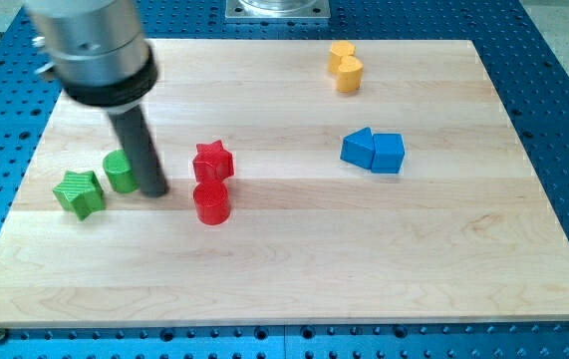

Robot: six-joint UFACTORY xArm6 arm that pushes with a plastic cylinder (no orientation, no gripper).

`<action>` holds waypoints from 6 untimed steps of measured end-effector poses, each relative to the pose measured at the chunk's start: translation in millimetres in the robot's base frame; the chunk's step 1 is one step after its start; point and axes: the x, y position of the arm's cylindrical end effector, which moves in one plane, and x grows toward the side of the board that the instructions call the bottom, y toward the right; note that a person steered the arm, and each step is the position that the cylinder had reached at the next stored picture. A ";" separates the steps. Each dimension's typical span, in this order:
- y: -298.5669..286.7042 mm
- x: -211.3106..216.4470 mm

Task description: Push the green circle into the green star

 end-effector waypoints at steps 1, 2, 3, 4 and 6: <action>-8.2 -31.8; -29.3 -13.3; -33.2 -1.2; -33.2 -18.9; 41.0 -56.8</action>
